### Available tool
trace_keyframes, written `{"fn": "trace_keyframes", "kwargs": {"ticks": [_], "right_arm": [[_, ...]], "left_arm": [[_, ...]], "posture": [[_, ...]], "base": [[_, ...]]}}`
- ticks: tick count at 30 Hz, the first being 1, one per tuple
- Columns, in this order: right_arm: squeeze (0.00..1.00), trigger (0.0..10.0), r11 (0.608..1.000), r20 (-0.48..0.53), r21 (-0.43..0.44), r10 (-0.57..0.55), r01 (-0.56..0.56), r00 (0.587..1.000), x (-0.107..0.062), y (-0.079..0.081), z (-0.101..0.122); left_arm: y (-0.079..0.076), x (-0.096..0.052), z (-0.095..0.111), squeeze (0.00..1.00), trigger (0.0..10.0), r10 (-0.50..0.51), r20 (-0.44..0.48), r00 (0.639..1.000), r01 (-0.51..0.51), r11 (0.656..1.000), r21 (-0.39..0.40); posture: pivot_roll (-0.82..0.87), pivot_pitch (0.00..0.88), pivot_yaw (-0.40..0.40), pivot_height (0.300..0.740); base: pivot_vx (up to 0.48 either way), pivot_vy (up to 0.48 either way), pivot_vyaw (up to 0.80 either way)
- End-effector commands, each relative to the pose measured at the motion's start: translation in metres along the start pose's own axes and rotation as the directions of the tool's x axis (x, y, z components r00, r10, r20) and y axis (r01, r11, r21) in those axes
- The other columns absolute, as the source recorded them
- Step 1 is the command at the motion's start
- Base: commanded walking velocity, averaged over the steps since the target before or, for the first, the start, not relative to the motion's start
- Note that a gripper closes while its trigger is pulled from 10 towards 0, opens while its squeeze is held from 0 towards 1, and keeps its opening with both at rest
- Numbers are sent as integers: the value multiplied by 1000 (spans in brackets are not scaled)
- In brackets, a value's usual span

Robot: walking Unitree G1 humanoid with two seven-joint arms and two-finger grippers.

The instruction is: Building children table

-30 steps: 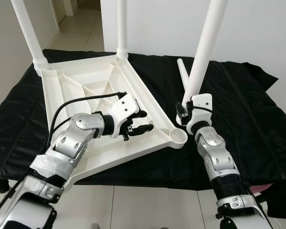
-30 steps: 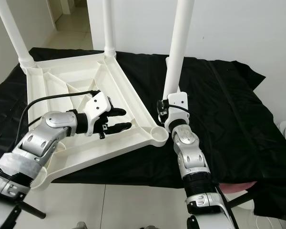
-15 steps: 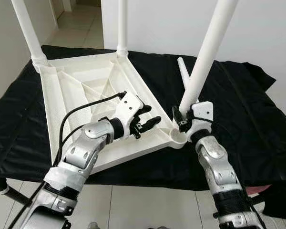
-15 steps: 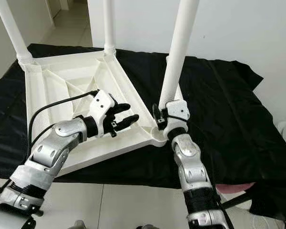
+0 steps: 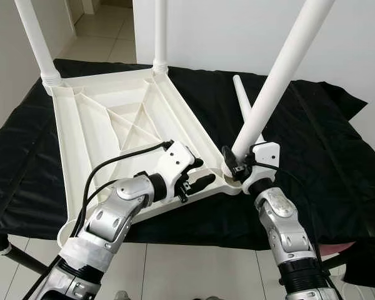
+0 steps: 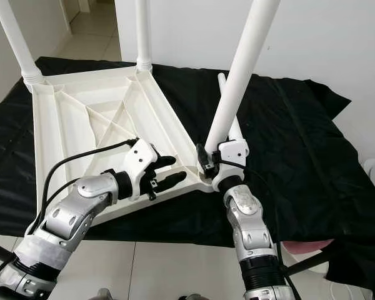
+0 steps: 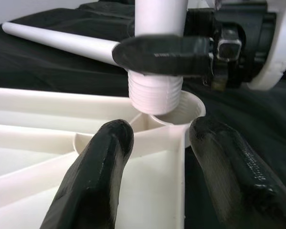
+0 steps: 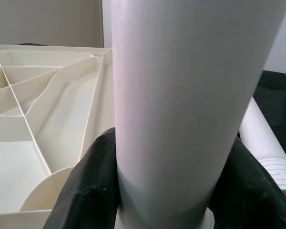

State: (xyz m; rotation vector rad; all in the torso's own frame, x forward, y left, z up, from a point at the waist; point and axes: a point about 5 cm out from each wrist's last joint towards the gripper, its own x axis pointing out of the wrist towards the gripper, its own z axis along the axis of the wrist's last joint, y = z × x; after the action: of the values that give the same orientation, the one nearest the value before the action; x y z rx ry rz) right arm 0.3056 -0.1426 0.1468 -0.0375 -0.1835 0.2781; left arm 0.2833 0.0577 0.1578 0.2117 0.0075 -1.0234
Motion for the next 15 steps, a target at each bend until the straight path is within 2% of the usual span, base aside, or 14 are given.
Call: {"fn": "trace_keyframes", "kwargs": {"ticks": [1, 15], "right_arm": [[0, 10000, 1000, -4, -4, -14, 14, 1000, -3, -6, -3], [0, 10000, 997, 9, 14, 76, -76, 997, -18, 3, -10]], "left_arm": [[-1, 1, -1, 0, 10000, 54, -5, 999, -54, 998, 20], [-3, -2, 1, 0, 10000, 70, -5, 998, -70, 997, 16]], "posture": [[35, 37, -71, 740], [34, 23, -68, 740]], "base": [[0, 0, 0], [0, 0, 0]]}}
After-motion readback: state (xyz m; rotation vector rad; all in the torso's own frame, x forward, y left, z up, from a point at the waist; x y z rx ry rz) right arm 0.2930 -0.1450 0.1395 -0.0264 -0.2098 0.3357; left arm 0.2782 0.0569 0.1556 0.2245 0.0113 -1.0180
